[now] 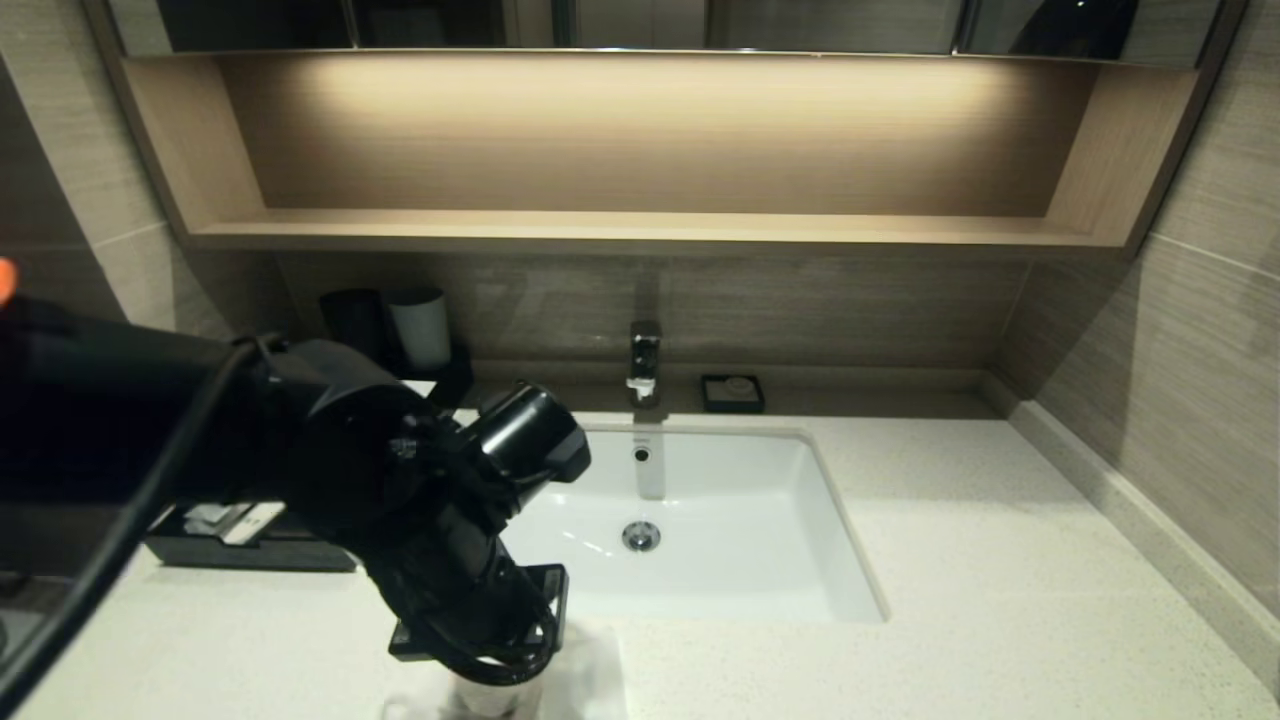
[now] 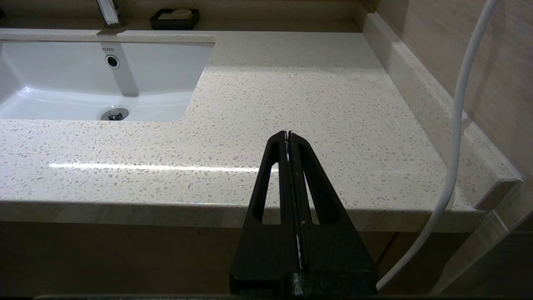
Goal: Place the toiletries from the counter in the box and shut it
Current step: Pick up the bathroom toiletry
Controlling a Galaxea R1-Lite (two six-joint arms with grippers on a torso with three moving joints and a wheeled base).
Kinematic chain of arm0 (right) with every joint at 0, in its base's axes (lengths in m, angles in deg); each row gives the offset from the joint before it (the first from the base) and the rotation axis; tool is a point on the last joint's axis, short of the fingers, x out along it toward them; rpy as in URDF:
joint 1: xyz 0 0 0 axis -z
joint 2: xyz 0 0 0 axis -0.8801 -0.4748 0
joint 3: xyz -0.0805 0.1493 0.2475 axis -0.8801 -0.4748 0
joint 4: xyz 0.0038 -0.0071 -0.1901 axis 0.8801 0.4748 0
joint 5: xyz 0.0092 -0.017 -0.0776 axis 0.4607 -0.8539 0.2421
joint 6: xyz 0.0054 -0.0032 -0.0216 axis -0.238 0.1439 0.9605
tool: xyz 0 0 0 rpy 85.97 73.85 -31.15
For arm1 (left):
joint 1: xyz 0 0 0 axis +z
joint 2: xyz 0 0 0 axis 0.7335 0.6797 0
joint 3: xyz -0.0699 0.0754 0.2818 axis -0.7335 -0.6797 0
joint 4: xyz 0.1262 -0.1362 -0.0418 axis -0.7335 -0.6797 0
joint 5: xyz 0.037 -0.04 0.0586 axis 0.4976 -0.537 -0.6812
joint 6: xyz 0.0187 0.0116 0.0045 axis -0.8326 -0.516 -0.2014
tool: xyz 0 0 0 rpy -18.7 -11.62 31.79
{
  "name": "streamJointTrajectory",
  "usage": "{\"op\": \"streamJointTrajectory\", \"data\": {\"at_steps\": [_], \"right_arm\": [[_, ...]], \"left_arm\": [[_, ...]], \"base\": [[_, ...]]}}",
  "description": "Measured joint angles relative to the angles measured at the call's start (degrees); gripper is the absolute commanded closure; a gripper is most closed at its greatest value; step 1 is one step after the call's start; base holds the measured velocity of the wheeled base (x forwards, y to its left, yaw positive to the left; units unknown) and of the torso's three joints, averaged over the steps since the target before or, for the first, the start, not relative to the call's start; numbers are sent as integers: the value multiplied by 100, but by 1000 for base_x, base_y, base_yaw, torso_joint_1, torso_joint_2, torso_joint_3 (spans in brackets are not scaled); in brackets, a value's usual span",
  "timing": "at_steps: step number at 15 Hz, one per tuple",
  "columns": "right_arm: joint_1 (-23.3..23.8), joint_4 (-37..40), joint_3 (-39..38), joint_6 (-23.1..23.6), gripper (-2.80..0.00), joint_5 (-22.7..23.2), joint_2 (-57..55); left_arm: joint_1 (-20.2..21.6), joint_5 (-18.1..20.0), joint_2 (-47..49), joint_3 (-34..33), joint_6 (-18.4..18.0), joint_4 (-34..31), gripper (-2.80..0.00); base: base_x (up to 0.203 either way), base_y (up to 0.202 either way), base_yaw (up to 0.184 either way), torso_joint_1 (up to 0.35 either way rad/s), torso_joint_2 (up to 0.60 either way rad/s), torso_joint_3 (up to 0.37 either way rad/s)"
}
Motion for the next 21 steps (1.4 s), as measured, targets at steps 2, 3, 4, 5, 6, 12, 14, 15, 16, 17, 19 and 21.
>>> {"op": "streamJointTrajectory", "data": {"at_steps": [2,3,4,5,6,12,14,15,16,17,19,21], "right_arm": [[0,0,0,-2,0,2,0],[0,0,0,0,0,0,0],[0,0,0,-2,0,0,0],[0,0,0,0,0,2,0],[0,0,0,-1,0,0,0],[0,0,0,-1,0,0,0],[0,0,0,-2,0,0,0],[0,-2,0,1,0,0,0],[0,-1,0,1,0,0,0],[0,0,0,0,0,-1,0],[0,0,0,0,0,0,0],[0,0,0,-2,0,0,0]], "left_arm": [[0,-3,135,83,280,-54,0],[0,-2,178,115,404,-71,0],[0,-2,211,137,532,-82,0],[2,2,222,146,614,-91,0],[2,0,220,150,641,-99,0],[7,52,269,267,948,-225,0],[42,55,332,328,949,-226,0],[49,60,365,336,949,-225,0],[49,61,408,350,944,-221,0],[50,60,452,365,936,-215,0],[42,94,502,427,906,-214,0],[-74,94,522,543,892,-225,0]], "base": [[0,0,0,0,0,0],[0,0,0,0,0,0],[0,0,0,0,0,0],[0,0,0,0,0,0],[0,0,0,0,0,0],[0,0,0,0,0,0],[0,0,0,0,0,0],[0,0,0,0,0,0],[0,0,0,0,0,0],[0,0,0,0,0,0],[0,0,0,0,0,0],[0,0,0,0,0,0]]}}
